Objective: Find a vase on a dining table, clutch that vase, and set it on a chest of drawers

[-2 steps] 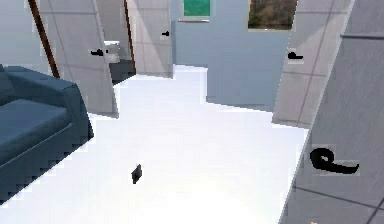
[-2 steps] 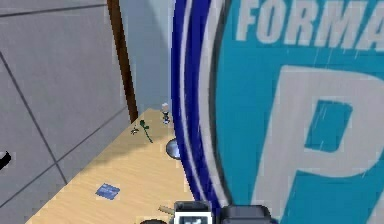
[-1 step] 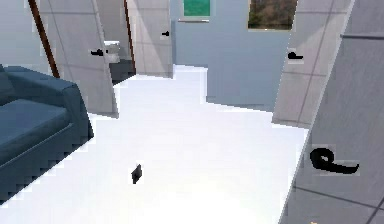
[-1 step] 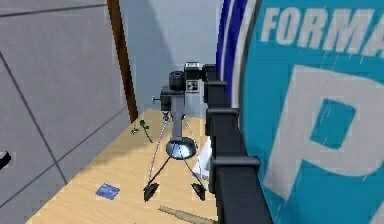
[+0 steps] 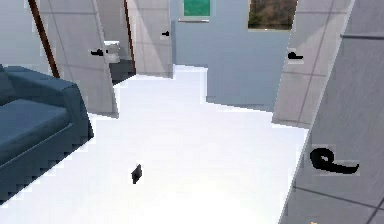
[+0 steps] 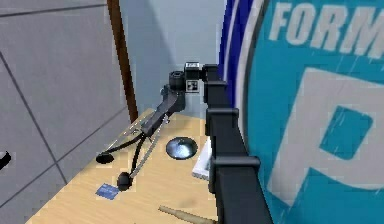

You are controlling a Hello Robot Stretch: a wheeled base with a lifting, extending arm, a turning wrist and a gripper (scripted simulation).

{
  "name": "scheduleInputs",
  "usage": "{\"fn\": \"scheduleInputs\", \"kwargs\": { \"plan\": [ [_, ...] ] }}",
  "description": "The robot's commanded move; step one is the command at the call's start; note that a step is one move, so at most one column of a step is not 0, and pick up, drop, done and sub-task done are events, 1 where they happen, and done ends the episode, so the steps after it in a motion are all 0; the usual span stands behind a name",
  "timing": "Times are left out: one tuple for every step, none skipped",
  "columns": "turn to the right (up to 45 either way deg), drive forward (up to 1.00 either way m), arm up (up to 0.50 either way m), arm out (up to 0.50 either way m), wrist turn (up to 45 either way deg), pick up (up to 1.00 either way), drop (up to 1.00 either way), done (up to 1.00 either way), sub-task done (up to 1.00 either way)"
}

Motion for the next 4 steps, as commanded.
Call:
{"fn": "scheduleInputs", "kwargs": {
  "plan": [
    [0.0, 0.00, 0.00, 0.00, 45.0, 0.00, 0.00, 0.00, 0.00],
    [0.0, 0.00, 0.00, 0.00, 45.0, 0.00, 0.00, 0.00, 0.00],
    [0.0, 0.00, 0.00, 0.00, 39.0, 0.00, 0.00, 0.00, 0.00],
    [0.0, 0.00, -0.30, 0.00, 0.0, 0.00, 0.00, 0.00, 0.00]
  ]
}}
